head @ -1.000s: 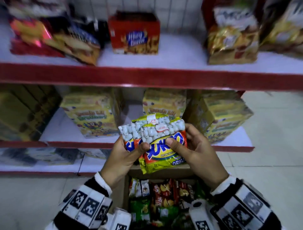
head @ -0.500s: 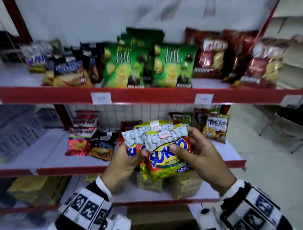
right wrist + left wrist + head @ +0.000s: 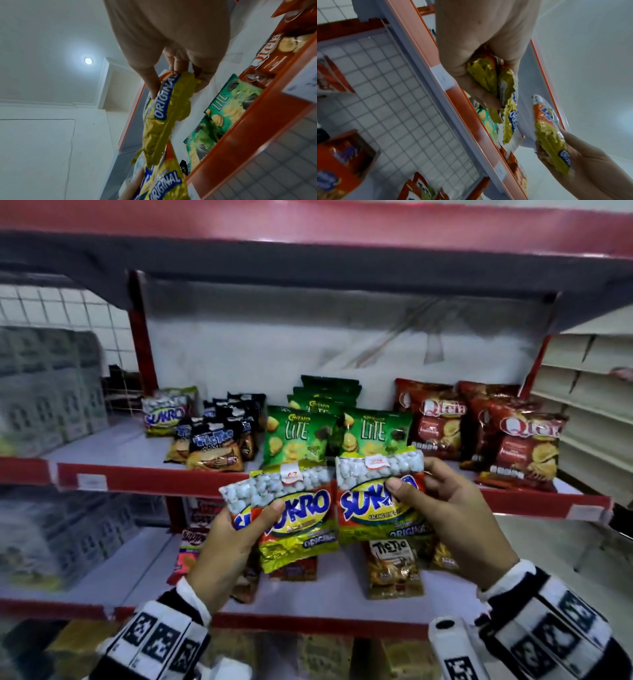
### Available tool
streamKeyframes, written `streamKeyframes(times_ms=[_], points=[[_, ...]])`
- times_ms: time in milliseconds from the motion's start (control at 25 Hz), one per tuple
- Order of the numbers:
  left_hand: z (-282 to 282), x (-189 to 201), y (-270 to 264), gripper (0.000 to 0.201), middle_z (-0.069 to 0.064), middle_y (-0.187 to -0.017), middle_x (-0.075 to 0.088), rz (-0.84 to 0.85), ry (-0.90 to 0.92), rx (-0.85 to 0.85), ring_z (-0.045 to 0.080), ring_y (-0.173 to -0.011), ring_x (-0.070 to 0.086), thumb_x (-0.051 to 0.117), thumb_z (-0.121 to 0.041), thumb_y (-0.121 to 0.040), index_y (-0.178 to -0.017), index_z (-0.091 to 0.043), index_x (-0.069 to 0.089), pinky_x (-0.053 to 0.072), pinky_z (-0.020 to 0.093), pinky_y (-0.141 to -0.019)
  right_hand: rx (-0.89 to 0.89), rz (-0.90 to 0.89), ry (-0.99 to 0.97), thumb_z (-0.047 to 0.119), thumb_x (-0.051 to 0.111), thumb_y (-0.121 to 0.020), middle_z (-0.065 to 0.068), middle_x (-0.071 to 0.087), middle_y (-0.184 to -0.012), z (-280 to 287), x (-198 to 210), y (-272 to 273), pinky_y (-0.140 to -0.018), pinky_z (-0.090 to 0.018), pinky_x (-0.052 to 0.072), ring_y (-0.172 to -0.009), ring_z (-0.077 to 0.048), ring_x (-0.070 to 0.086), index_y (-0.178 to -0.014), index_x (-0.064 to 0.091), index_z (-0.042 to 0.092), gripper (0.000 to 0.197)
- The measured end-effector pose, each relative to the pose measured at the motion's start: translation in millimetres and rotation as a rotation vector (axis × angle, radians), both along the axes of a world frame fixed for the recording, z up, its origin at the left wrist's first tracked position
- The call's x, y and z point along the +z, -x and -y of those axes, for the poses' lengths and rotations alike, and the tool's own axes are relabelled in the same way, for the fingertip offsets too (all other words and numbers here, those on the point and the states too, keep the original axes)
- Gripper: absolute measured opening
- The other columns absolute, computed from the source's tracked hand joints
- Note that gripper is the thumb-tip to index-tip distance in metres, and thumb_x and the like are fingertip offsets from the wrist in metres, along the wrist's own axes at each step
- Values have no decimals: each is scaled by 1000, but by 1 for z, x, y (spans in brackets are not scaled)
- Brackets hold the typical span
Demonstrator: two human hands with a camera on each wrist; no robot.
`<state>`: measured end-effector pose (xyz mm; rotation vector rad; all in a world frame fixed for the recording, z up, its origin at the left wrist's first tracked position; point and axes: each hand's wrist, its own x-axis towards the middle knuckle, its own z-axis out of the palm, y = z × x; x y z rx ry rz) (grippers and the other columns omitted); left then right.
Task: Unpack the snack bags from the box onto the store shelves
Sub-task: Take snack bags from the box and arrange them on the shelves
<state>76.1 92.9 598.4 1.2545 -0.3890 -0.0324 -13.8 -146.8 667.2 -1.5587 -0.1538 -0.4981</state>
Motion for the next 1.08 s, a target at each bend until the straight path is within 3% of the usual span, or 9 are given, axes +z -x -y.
streamKeyframes(times_ms=[160, 360, 520, 680, 760, 801, 881, 961, 1081], points=[[-69, 23, -44, 45, 10, -104, 73, 47, -4, 90, 27, -94, 71, 72, -32, -69, -112, -18, 65, 60, 37, -75, -20, 44, -14, 21, 72, -66, -7, 75, -90, -46, 24, -41, -63, -28, 59, -77, -21, 73, -103, 64, 13, 39], [-166, 55, -98, 40, 7, -100, 75, 124, -47, 197, 25, -88, 72, 74, -34, -69, -107, -22, 66, 59, 29, -62, -31, 81, 79, 5, 67, -83, 3, 74, -72, -134, 71, -124, -55, -18, 53, -61, -6, 67, -90, 65, 13, 10], [-243, 73, -139, 40, 11, -96, 75, 101, -45, 348, 25, -85, 72, 75, -32, -67, -102, -16, 69, 59, 34, -66, -104, 68, 289, 16, 76, -77, 2, 73, -77, -215, 107, -211, -75, -31, 53, -76, -16, 67, -88, 71, 8, 14], [-285, 94, -171, 33, 15, -102, 72, 138, -81, 420, 26, -87, 69, 70, -19, -81, -111, -8, 65, 59, 39, -75, -220, -10, 558, 27, 79, -75, 10, 50, -55, -278, 115, -285, -54, -20, 35, -55, -6, 46, -56, 58, 22, 28], [-298, 104, -182, 30, 15, -101, 72, 161, -85, 447, 26, -87, 69, 70, -19, -82, -110, -8, 65, 57, 36, -72, -255, -109, 677, 31, 77, -76, 0, 60, -71, -305, 109, -314, -58, -22, 34, -69, -13, 55, -78, 72, 17, 15], [-303, 108, -186, 29, 14, -100, 72, 165, -83, 461, 26, -87, 70, 70, -20, -82, -109, -8, 65, 56, 35, -73, -258, -173, 745, 33, 75, -78, -6, 64, -84, -316, 103, -331, -63, -20, 35, -82, -18, 60, -94, 73, 11, 27], [-312, 109, -194, 29, 12, -97, 73, 163, -83, 479, 22, -83, 70, 71, -21, -82, -106, -7, 66, 58, 31, -67, -250, -283, 850, 36, 68, -85, -11, 66, -114, -334, 88, -351, -75, -21, 42, -107, -23, 61, -114, 67, 7, 41], [-316, 108, -199, 29, 10, -95, 74, 163, -89, 466, 17, -79, 71, 71, -19, -82, -107, -6, 67, 58, 24, -59, -230, -363, 854, 32, 62, -90, -11, 61, -127, -341, 73, -368, -81, -16, 47, -116, -25, 58, -124, 60, 8, 42], [-314, 102, -204, 30, 10, -100, 73, 138, -92, 411, 22, -89, 71, 70, -16, -83, -111, -9, 65, 59, 36, -75, -161, -436, 904, 27, 62, -89, -11, 55, -133, -344, 63, -383, -87, -18, 46, -121, -26, 54, -131, 52, 15, 45]])
